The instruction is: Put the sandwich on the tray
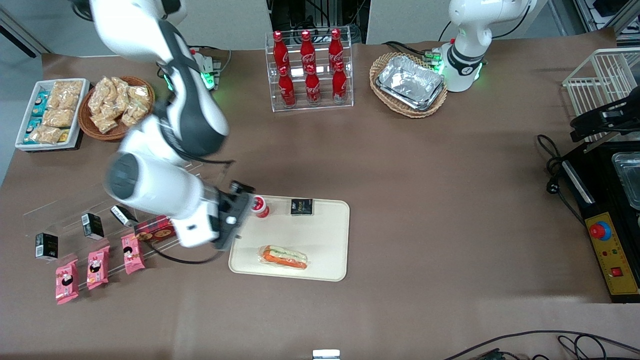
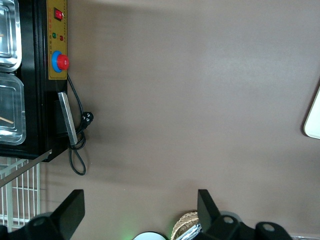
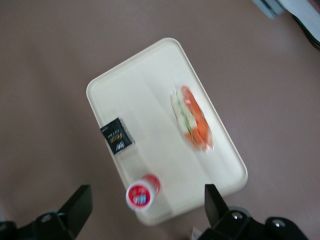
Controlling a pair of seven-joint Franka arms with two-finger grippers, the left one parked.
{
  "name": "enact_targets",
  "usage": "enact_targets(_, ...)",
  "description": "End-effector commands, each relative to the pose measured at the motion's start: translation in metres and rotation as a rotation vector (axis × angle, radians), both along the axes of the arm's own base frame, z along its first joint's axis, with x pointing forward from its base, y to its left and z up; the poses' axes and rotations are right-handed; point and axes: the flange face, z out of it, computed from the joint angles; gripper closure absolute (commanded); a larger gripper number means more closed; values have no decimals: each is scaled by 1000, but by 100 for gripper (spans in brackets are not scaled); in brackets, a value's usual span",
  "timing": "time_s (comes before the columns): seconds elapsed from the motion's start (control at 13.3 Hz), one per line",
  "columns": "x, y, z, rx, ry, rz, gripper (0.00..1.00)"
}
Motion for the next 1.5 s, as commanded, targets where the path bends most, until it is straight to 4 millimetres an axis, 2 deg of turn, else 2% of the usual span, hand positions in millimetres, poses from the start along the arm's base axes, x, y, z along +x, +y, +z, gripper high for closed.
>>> enact_targets(0.0, -36, -45, 79, -94, 62, -226, 0)
enact_targets(0.23, -62, -77, 133, -193, 69, -471, 0)
enact_targets(0.38, -76, -95, 158, -247, 58, -615, 0)
enact_targets(0.45, -80, -110, 166, -264, 55, -669, 0)
enact_targets(0.9, -92, -218, 171, -225, 105, -843, 0)
enact_targets(1.05, -92, -227, 171, -221, 111, -877, 0)
enact_targets(1.2, -94, -212, 172, -244, 119, -976, 0)
enact_targets(1.35, -95, -211, 174, -266, 119, -1045, 0)
enact_targets(1.43, -97, -205, 175, -265, 136, -1117, 0)
